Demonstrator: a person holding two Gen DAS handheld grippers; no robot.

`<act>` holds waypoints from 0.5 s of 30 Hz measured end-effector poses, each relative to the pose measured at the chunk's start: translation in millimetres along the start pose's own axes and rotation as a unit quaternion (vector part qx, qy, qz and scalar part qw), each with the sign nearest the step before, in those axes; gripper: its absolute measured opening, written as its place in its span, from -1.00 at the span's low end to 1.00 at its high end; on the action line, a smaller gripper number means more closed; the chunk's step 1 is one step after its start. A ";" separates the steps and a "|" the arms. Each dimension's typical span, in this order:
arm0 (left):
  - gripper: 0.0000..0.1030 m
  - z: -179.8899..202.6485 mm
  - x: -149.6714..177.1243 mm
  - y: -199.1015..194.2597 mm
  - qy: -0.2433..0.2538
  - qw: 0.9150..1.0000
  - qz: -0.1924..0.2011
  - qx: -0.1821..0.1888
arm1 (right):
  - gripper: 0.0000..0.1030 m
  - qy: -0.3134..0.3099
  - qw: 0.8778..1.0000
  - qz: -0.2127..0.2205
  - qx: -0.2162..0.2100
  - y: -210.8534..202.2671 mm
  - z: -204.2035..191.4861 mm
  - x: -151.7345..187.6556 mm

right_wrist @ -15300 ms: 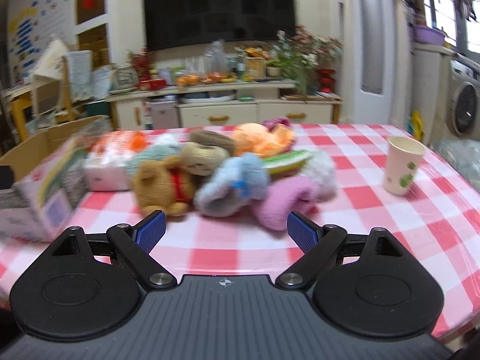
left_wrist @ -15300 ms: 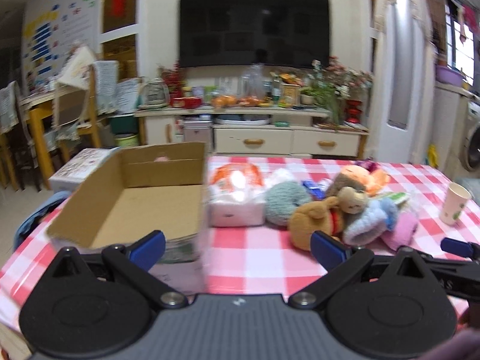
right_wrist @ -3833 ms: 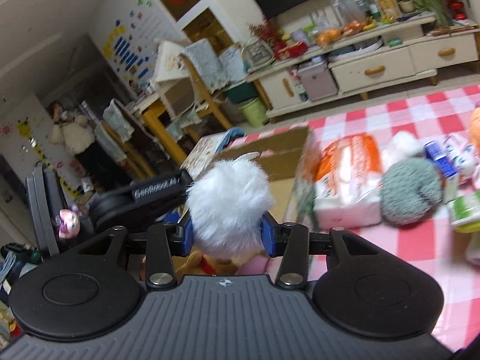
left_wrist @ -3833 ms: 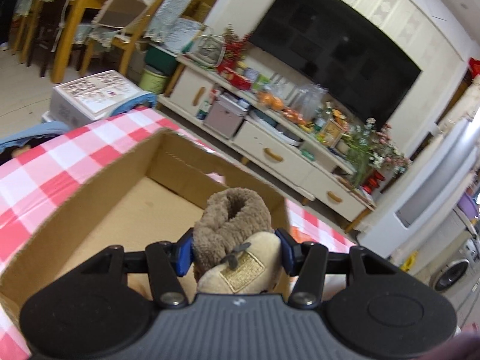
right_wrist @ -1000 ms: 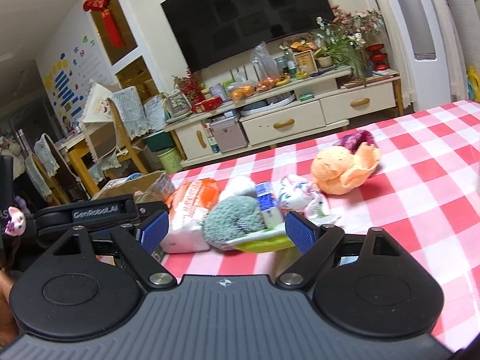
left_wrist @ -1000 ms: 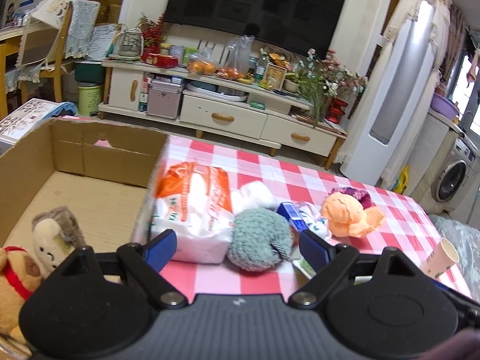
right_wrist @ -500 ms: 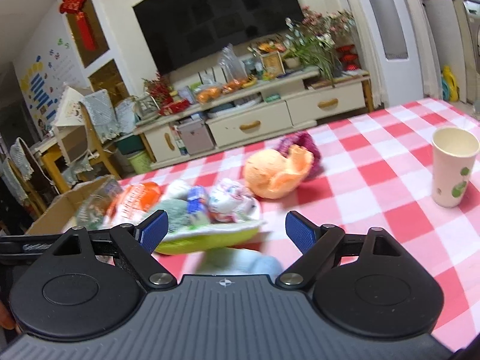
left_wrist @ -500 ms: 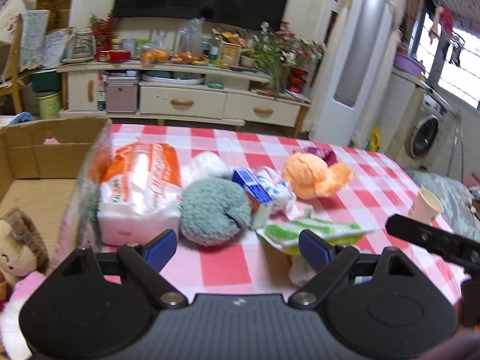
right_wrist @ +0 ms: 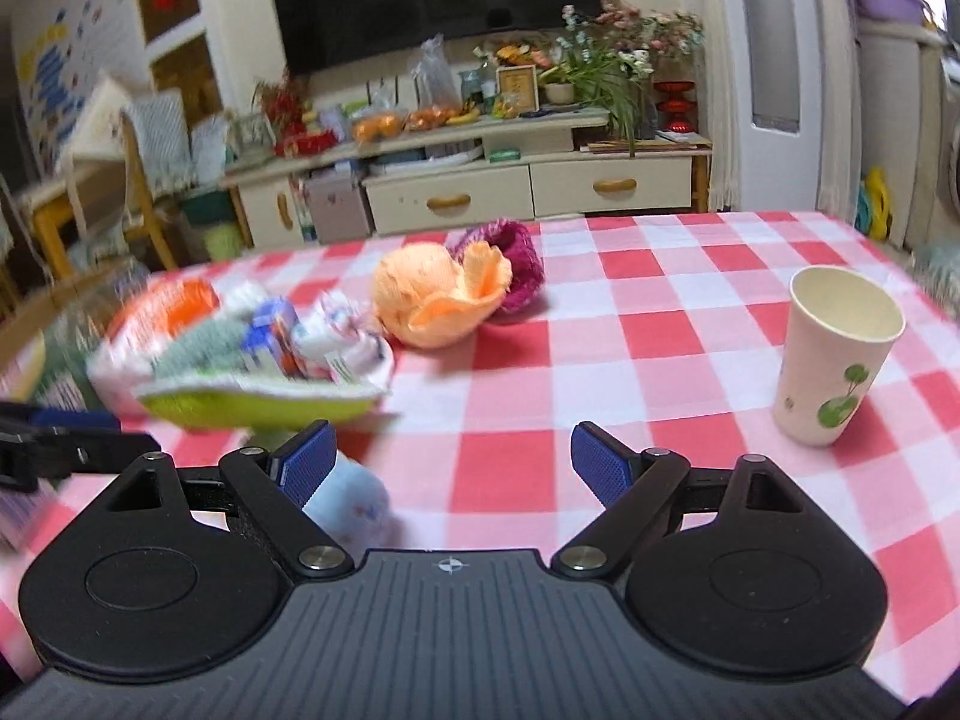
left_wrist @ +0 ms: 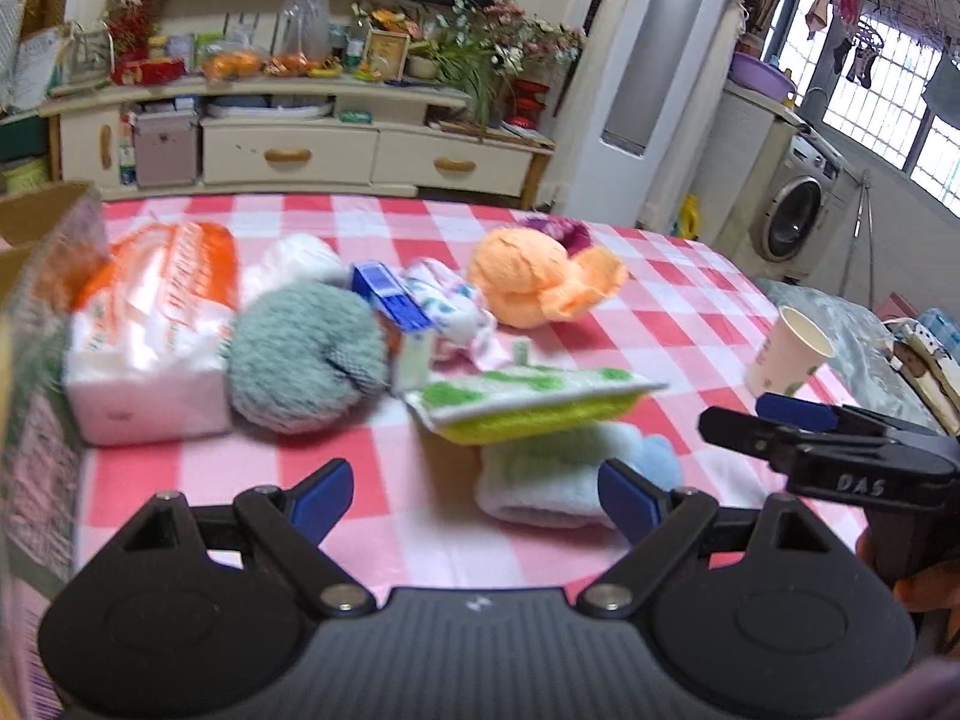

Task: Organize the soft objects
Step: 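Reach the left tool to the green sponge while the right tool reaches the light blue plush doll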

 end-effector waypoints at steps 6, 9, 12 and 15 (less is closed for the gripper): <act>0.72 19.2 1.9 14.0 0.000 1.000 0.005 -0.006 | 1.00 -0.007 1.000 -0.016 -0.001 -3.5 7.5 5.3; 0.72 24.5 1.4 19.1 -0.007 1.000 0.016 -0.021 | 1.00 -0.023 0.999 -0.022 -0.004 -7.8 9.9 13.0; 0.72 28.9 0.7 21.7 -0.016 0.999 0.027 -0.029 | 1.00 -0.053 0.998 -0.032 -0.006 -4.8 7.9 15.7; 0.72 31.9 -1.0 24.4 -0.021 0.998 0.036 -0.037 | 1.00 -0.081 0.996 -0.036 -0.023 -5.3 1.3 18.6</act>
Point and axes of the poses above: each gripper's, at about its wrist camera, not at the fingertips, and y roughly the way its jaws point, z to its right, x to its underside, the point moved 3 cm from there along y, roughly the way its jaws point, and after that the axes turned 12 degrees about -z, right-handed, at the moved point
